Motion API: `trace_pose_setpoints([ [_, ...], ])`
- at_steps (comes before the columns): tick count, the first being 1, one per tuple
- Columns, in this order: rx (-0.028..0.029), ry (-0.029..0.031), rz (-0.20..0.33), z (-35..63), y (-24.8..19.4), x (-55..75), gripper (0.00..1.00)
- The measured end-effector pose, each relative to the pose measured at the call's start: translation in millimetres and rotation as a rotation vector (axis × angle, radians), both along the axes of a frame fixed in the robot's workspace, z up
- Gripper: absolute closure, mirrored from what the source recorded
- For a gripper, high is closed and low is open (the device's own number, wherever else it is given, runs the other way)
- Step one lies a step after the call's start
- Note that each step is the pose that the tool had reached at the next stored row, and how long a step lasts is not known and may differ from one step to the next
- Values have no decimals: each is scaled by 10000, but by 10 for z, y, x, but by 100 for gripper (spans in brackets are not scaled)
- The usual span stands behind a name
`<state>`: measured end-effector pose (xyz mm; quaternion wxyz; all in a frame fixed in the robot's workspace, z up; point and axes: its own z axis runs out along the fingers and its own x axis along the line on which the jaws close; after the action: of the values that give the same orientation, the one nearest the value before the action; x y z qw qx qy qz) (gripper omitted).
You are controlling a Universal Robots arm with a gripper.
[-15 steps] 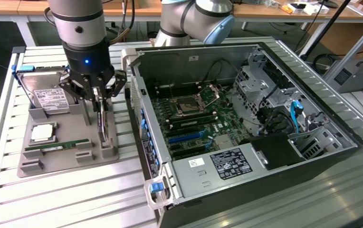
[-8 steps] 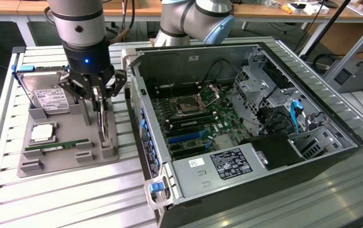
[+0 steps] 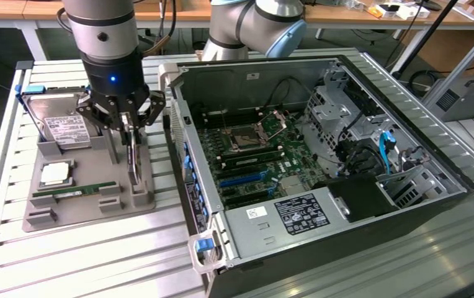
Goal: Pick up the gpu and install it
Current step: 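Pick up the gpu and move the gpu toward the slot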
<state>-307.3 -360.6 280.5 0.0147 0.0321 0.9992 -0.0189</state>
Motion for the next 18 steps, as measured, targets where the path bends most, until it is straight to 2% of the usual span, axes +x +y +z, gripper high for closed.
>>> trace_pose_setpoints([
  [18,-1,2,0,66,0,0,73],
])
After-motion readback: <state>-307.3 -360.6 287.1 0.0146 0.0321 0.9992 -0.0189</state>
